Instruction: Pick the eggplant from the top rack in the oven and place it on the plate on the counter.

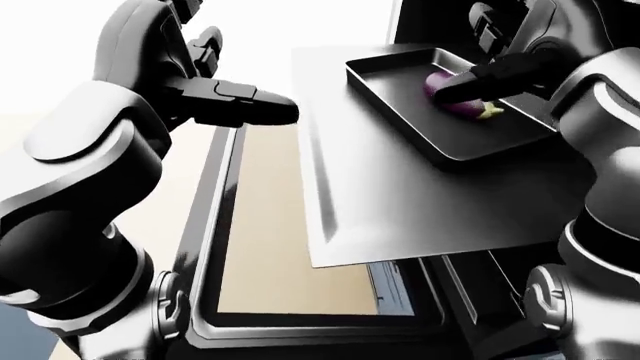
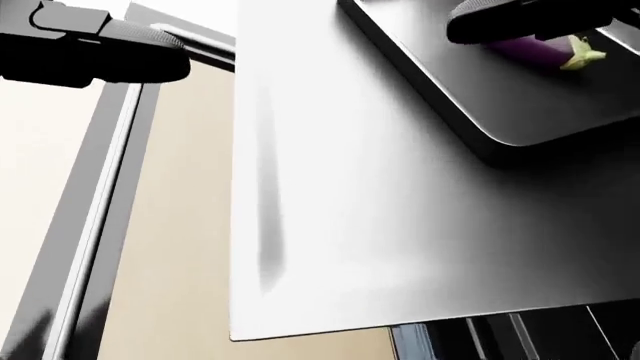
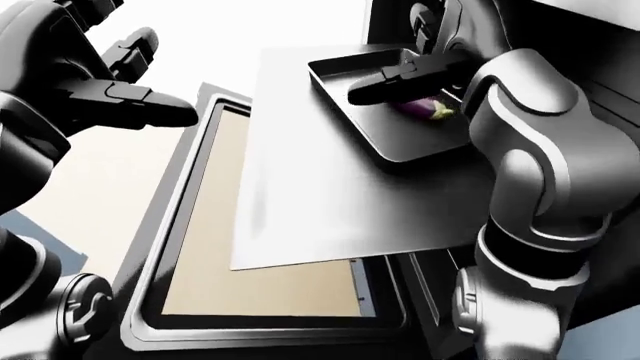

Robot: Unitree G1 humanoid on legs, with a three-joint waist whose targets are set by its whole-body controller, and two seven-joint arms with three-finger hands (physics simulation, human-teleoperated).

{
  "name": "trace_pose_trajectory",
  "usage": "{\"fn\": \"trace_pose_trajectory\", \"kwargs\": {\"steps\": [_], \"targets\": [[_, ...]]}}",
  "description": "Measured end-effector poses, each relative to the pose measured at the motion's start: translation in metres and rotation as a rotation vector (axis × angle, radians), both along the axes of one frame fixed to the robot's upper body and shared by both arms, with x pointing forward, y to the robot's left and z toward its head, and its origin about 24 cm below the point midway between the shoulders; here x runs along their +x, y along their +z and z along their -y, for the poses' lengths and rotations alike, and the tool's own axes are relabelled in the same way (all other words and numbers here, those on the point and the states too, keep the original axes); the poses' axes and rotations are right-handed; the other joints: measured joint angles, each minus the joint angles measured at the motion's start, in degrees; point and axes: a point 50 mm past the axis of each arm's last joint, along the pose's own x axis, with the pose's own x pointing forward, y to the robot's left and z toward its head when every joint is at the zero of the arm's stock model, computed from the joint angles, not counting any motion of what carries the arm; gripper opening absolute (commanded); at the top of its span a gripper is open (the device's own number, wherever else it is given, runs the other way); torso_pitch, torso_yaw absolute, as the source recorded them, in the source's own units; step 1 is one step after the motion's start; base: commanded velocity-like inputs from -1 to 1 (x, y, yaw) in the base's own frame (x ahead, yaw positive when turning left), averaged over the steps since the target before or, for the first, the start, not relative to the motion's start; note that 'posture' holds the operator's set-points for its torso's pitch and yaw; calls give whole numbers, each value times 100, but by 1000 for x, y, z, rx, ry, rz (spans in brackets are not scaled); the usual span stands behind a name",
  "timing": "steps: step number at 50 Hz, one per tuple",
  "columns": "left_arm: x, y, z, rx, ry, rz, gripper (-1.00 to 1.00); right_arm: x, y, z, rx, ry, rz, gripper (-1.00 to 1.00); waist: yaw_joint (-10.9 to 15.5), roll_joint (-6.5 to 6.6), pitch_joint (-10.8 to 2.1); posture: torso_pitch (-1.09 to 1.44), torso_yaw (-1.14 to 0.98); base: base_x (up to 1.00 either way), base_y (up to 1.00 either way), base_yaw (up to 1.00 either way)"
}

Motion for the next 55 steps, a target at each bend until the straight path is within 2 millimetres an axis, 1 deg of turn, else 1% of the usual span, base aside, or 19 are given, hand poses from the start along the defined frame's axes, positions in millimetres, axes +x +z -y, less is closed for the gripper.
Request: {"fn": "trace_pose_trajectory", "kwargs": {"steps": [3, 8, 11, 15, 22, 28, 31, 37, 42, 47, 55], "targets": [[-1, 1, 0, 4, -3, 4, 100, 4, 0, 4, -27, -17, -36, 100, -14, 33, -5, 0, 0, 0, 0, 0], [-3, 4, 3, 11, -12, 14, 100, 19, 0, 14, -62, -65, -127, 100, -16, 74, 9, 0, 0, 0, 0, 0], [-4, 6, 3, 10, -9, 19, 100, 28, -7, 10, -104, -57, -175, 100, -31, 90, 15, 0, 0, 0, 0, 0], [-3, 5, 2, 8, -5, 14, 100, 46, -15, 4, -145, -42, -231, 100, -76, 114, 12, 0, 0, 0, 0, 0], [-1, 2, 1, 6, -9, 4, 100, 67, -15, 10, -258, -108, -235, 100, -101, 144, 4, 0, 0, 0, 0, 0], [-3, 5, 3, 10, -11, 21, 100, 88, -34, 13, -317, -143, -293, 100, -126, 170, -16, 0, 0, 0, 0, 0], [-3, 5, 3, 9, -16, 23, 100, 96, -38, 14, -345, -159, -313, 100, -128, 201, -6, 0, 0, 0, 0, 0], [-2, 3, 0, 7, -11, 11, 100, 105, -36, 21, -391, -209, -311, 100, -135, 215, -11, 0, 0, 0, 0, 0], [-4, 3, -2, 7, -8, 19, 100, 112, -44, 27, -398, -244, -334, 100, -140, 204, -41, 0, 0, 0, 0, 0], [-2, 2, -2, 8, -9, 15, 100, 117, -52, 25, -407, -264, -353, 100, -137, 209, -37, 0, 0, 0, 0, 0], [-3, 3, -5, 3, -4, 19, 100, 119, -55, 26, -432, -286, -354, 100, -119, 204, -43, 0, 0, 0, 0, 0]]}}
